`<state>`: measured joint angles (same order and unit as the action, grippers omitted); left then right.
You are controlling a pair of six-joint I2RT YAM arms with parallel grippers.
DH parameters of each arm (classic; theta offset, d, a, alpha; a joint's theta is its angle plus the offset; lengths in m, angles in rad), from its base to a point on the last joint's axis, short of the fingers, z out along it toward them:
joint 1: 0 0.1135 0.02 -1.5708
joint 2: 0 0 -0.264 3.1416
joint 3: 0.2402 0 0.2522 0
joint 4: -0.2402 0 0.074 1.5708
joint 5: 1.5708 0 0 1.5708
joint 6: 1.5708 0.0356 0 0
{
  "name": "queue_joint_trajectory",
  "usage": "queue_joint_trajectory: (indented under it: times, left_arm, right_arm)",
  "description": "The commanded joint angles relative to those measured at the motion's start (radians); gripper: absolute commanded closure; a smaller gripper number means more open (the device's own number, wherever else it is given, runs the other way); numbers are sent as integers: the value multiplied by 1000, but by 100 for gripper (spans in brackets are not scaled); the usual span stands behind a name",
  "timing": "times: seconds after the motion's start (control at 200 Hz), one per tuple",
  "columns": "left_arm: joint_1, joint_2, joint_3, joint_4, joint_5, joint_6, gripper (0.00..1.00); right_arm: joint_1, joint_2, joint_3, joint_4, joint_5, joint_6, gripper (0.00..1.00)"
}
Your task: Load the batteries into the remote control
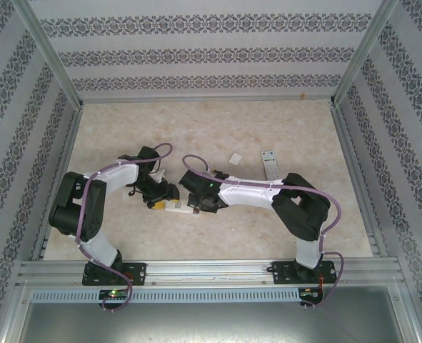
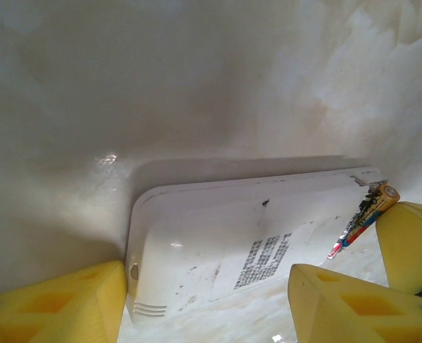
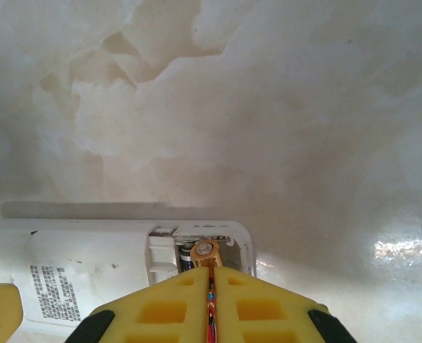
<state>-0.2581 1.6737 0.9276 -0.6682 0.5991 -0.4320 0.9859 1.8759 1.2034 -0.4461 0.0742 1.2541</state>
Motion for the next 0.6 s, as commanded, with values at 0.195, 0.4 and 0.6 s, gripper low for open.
queue_joint_trajectory:
  times: [0.195, 0.4, 0.6]
  left_arm:
    - [7, -14, -52, 71, 65, -86, 41]
    - [3, -8, -88, 129, 117, -131, 42]
    - [4, -13, -89, 130, 107, -130, 41]
  right_arm:
    - [31, 54, -28, -54, -79, 150, 89]
    - [45, 92, -13, -126, -119, 193, 93]
    - [40, 117, 9, -130, -153, 136, 92]
